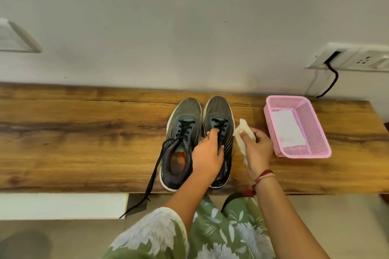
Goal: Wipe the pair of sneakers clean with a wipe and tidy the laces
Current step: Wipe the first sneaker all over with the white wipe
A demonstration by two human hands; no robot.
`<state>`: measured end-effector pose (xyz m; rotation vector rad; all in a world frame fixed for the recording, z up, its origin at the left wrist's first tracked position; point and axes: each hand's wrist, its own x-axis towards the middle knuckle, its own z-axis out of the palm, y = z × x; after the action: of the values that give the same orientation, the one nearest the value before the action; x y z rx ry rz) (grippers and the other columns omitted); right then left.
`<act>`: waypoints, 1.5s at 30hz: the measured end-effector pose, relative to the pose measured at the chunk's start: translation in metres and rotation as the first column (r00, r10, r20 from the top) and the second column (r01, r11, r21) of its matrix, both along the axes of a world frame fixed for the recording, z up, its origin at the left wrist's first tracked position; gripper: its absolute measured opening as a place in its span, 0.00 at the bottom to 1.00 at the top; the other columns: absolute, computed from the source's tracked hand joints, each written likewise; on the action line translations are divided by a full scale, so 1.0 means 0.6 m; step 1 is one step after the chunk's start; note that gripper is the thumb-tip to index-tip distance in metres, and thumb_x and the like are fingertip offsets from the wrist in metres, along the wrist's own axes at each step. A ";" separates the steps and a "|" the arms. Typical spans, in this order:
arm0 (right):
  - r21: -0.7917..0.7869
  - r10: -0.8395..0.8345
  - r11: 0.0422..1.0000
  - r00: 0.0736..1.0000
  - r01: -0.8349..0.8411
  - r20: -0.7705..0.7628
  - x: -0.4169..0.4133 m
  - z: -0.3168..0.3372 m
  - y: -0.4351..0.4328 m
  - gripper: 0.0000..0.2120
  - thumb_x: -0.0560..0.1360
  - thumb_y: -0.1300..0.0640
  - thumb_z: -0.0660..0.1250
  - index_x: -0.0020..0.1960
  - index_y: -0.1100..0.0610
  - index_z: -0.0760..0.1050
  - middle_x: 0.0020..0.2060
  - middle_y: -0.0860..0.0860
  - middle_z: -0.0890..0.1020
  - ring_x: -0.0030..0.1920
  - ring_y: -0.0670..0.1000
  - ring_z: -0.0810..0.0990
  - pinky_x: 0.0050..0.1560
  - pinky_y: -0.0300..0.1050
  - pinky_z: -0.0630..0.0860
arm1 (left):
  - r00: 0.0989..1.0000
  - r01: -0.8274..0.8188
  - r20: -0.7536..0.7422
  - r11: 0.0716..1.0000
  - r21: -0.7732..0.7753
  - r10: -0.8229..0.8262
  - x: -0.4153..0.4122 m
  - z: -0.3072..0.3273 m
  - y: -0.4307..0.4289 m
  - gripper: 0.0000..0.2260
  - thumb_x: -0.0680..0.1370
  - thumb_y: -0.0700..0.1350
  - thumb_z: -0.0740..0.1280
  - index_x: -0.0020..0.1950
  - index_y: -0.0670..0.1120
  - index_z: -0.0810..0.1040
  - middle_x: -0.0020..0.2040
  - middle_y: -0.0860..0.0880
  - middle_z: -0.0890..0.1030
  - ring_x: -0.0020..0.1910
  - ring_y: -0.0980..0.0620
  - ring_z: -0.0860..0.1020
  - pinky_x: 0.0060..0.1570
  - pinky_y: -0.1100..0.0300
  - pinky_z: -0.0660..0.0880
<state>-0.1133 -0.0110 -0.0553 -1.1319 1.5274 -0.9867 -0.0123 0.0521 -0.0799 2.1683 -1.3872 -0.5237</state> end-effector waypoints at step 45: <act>-0.249 0.243 0.515 0.418 -0.820 -0.875 -0.009 -0.014 -0.003 0.15 0.68 0.70 0.68 0.52 0.57 0.82 0.47 0.51 0.82 0.42 0.55 0.75 0.39 0.47 0.76 | 0.938 0.085 -0.340 0.995 0.057 -0.061 0.071 -0.019 -0.009 0.12 0.82 0.51 0.55 0.56 0.44 0.68 0.40 0.49 0.74 0.41 0.46 0.74 0.38 0.55 0.65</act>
<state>-0.1189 -0.0128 -0.0635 -2.7011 1.1182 -0.5082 0.0300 0.0470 -0.0913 1.9684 -1.2770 -0.9390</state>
